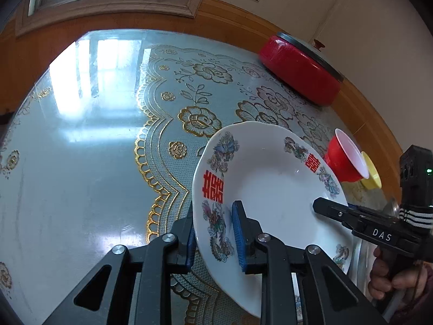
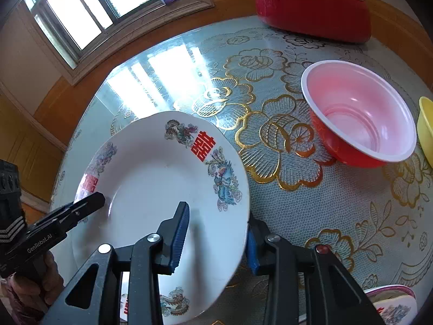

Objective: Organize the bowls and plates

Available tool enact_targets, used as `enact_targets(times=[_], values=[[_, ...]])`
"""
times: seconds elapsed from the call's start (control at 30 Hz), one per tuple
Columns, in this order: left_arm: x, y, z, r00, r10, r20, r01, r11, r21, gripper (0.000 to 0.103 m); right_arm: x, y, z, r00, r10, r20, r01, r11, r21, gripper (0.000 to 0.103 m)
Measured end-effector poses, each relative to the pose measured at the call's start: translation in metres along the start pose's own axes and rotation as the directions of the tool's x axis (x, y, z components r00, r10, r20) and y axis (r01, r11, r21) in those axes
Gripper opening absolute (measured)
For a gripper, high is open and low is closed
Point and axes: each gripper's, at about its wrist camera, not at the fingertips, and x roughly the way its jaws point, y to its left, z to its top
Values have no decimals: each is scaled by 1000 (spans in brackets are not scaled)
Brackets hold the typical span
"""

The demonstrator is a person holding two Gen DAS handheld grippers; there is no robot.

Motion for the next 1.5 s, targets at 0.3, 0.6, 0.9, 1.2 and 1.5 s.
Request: enact_targets(times=[0.3, 0.6, 0.9, 1.2, 1.5], values=[[-26, 4, -35, 1000, -5, -19, 5, 1000, -3, 24, -6, 9, -13, 998, 46, -40, -48, 998, -50, 28], [-56, 6, -68, 1000, 6, 4, -6, 1000, -1, 24, -22, 14, -34, 987, 146, -61, -149, 987, -59, 27], [-74, 8, -85, 999, 13, 41, -14, 1000, 19, 24, -33, 29, -50, 989, 141, -44, -145, 980, -133, 25], [-88, 13, -92, 998, 12, 68, -15, 999, 40, 24, -43, 26, -61, 970, 243, -26, -244, 963, -117, 25], [-108, 1, -90, 992, 2, 123, -12, 996, 87, 24, -61, 18, -71, 958, 286, 27, -282, 954, -103, 25]])
